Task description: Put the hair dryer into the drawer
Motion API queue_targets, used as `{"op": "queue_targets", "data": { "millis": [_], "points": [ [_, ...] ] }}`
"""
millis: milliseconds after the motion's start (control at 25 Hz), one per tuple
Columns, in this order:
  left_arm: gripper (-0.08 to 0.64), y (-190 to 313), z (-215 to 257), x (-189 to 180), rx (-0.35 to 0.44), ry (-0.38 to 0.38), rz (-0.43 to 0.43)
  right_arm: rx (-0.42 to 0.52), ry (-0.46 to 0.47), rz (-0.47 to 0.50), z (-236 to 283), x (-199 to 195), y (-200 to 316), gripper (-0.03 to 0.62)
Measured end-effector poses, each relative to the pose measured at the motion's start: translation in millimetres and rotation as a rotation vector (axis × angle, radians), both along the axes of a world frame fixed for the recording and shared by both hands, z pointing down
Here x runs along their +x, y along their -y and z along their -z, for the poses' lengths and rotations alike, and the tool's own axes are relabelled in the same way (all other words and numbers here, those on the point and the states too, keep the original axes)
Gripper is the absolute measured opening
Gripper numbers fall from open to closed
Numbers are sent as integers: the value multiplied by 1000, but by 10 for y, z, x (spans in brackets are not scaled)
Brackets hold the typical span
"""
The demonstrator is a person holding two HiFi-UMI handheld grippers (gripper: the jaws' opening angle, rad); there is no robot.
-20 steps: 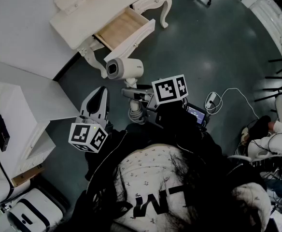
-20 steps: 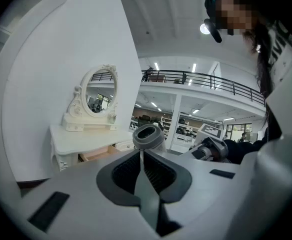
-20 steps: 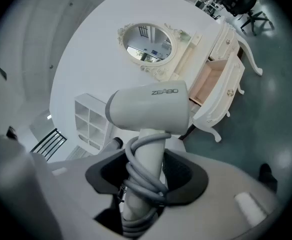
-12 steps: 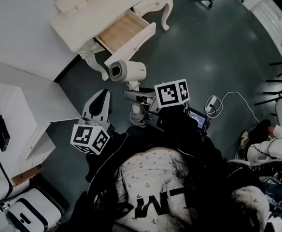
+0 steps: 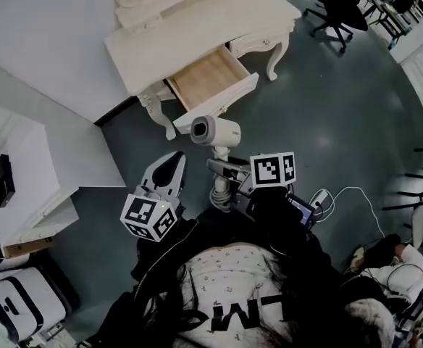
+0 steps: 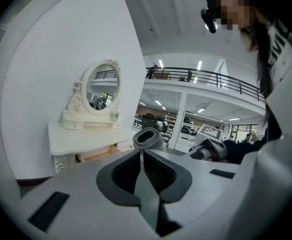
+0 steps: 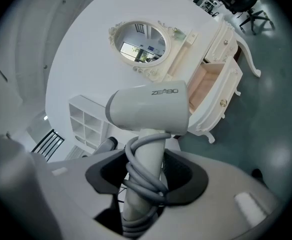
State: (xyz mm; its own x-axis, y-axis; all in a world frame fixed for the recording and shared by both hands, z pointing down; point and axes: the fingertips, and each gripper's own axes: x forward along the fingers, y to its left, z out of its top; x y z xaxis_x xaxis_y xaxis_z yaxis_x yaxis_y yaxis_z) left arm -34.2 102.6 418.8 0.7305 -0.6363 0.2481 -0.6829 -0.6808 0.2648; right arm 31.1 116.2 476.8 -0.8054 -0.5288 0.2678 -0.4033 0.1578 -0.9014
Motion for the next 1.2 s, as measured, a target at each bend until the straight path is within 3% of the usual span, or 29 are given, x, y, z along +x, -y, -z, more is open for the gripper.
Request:
{"op": "queue_targets", "data": {
  "millis": [400,680,1200],
  "points": [
    [1,496,32,451,-29,28,69,-31,-49,101,-96,444,571,215],
    [2,679,25,570,-24,54,142,-30,-45,165,-207,572,803,215],
    [1,833,28,637,-20,107,158,-29,-12,164,-264,659,1024,216]
  ]
}}
